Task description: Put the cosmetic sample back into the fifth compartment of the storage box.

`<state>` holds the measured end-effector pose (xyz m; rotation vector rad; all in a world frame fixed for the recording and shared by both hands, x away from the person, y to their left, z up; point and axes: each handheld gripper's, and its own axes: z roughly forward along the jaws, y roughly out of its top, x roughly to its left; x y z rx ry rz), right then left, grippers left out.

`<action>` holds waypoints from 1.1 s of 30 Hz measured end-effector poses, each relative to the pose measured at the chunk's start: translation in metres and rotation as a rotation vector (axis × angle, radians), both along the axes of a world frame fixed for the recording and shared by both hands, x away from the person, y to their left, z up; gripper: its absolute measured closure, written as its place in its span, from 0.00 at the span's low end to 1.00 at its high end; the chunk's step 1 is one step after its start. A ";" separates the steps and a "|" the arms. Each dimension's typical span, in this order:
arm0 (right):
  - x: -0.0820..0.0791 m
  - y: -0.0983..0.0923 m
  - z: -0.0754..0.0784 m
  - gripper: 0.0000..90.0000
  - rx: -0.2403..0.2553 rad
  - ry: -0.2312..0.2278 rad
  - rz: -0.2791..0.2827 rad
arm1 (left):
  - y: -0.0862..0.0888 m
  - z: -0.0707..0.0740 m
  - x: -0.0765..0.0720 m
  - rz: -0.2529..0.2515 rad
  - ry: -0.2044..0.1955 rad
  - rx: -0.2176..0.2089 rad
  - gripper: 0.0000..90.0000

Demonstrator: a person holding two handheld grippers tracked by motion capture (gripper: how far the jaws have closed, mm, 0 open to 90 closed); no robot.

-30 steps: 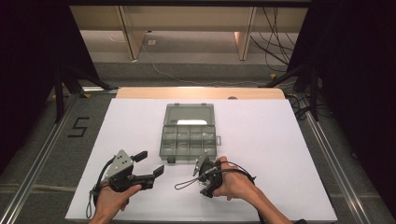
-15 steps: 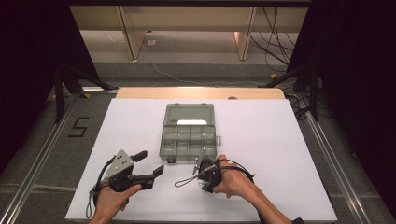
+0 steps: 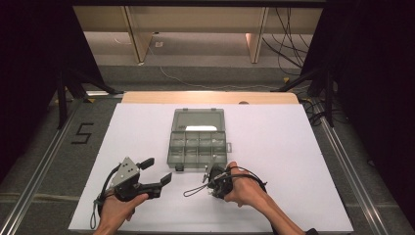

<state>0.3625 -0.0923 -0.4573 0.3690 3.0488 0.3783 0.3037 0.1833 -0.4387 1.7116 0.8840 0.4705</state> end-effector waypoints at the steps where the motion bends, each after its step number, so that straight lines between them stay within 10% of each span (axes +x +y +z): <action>1: 0.000 0.000 0.001 0.90 -0.006 -0.005 0.002 | 0.000 0.000 0.000 0.000 0.000 0.000 0.21; 33: 0.025 0.011 0.059 0.90 0.121 -0.086 -0.058 | 0.000 -0.002 0.001 0.008 0.001 -0.004 0.21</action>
